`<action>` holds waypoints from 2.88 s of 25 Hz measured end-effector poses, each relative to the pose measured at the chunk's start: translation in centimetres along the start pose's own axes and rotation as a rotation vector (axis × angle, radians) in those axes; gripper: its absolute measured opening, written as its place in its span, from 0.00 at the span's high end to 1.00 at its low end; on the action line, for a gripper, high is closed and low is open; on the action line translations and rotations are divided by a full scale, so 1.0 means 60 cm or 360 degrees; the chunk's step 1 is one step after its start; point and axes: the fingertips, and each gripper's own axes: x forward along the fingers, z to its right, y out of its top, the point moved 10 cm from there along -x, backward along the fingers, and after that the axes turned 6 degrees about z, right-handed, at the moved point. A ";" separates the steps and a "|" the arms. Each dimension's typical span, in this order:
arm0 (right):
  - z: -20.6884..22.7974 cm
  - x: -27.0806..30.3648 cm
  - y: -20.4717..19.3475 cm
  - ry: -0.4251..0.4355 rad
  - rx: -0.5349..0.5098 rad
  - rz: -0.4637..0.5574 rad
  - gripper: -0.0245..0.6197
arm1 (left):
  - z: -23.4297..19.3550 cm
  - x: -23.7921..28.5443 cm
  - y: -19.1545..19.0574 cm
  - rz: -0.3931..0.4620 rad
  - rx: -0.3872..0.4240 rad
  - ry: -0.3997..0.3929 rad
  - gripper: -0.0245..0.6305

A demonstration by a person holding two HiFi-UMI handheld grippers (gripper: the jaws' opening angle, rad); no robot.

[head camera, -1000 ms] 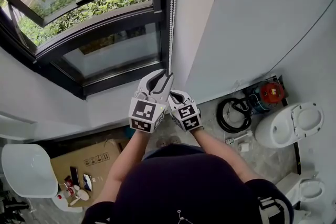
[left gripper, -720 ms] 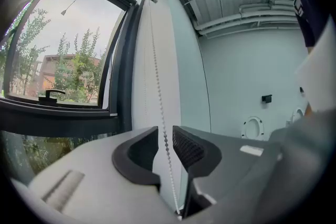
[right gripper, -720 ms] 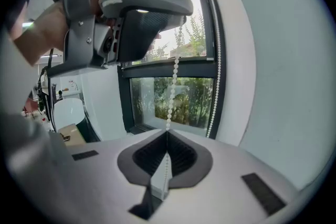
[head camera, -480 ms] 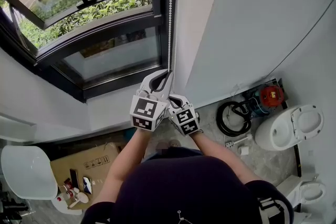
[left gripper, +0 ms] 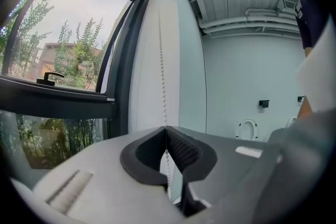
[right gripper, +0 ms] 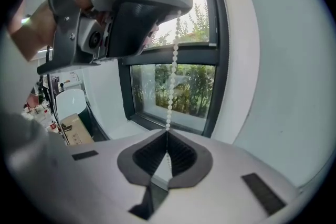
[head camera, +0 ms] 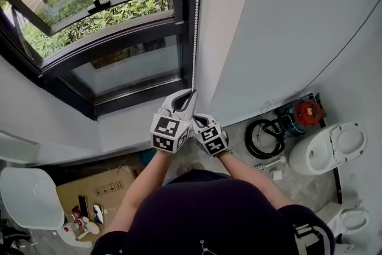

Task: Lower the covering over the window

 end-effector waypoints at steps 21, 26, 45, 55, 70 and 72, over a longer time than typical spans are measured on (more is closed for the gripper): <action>0.031 -0.001 -0.096 -0.0011 0.0131 -0.0321 0.94 | -0.015 0.011 -0.114 -0.0259 -0.0138 0.0013 0.94; 0.043 -0.025 -0.094 0.0020 0.0201 -0.0294 0.94 | -0.017 0.003 -0.133 -0.0250 -0.0174 0.0040 0.94; 0.056 -0.146 0.210 0.0116 0.0275 0.0658 0.82 | 0.009 -0.023 -0.223 -0.0397 -0.0243 0.0029 0.94; 0.054 -0.132 0.285 0.0121 0.0228 0.0768 0.82 | 0.019 -0.038 -0.254 -0.0439 -0.0280 0.0003 0.94; 0.048 -0.126 0.312 0.0055 0.0143 0.0762 0.94 | 0.010 -0.047 -0.255 -0.0369 -0.0358 0.0058 0.94; 0.045 -0.123 0.310 0.0033 0.0074 0.0740 0.94 | 0.011 -0.047 -0.257 -0.0394 -0.0313 0.0049 0.94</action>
